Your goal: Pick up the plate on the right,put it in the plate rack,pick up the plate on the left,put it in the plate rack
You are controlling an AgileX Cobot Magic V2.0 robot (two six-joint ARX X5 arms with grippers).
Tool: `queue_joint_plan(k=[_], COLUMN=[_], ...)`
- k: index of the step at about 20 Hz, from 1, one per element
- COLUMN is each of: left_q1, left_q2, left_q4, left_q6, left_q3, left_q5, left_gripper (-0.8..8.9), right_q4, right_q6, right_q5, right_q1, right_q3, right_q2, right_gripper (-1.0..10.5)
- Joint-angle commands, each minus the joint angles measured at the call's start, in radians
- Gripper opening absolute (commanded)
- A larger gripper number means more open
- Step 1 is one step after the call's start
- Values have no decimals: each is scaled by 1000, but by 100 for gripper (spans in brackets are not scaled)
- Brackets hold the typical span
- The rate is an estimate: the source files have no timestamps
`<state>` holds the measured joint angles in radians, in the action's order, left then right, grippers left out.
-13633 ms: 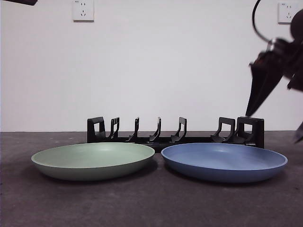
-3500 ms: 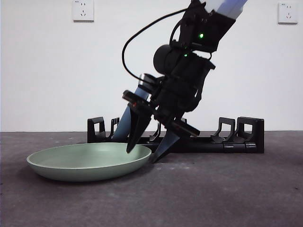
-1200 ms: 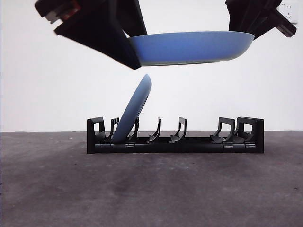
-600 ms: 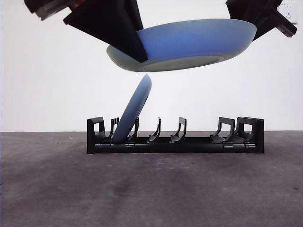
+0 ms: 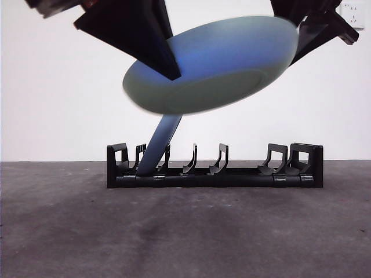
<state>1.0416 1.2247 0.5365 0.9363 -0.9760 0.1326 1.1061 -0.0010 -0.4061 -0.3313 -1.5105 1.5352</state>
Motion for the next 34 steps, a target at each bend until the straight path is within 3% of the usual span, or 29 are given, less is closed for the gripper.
queue_joint_plan(k=[1,6,8,10,15,17,19,22,27,34], left_q1=[0,-5,-20,-51,-183,-235,-263,-286,-292,-328], left_q2=[2,2,2,4,40,90,158,271,448,583], left_q4=[-14,-47,-116,-233,-665,-808,-883,-920,-871,-869], left_q6=[-60,-129,-209,-332,-708,-841,-913,-982,-997,-1017], left_q3=[-2,-2,-2,-2,-2,-4,-21,-100,-295,-324], left_q5=[-29,-100,-142,-207,-350,-375,-364,-340,-216,-192], left_gripper=[-8,-8,-8,-8,-9,-9,-8,-8,-8,-8], right_q4=[-24,-84,-96,-92,-10,54,109,156,219,229], right_q6=[-11,-8,-3,-5,0,-1,-4,-4,-10,-20], right_q5=[-6,18,85,153,160,159,159,159,160,160], right_q1=[-1,21,26,26,25,24,24,24,24,24], right_q3=[-2,-2,-2,-2,-2,-2,-2,-2,-1,-1], right_q2=[-34,-127,-212,-305,-487,-527,-555,-583,-599,-624], right_gripper=[347,347,345,344,343,343,343,343,343,343])
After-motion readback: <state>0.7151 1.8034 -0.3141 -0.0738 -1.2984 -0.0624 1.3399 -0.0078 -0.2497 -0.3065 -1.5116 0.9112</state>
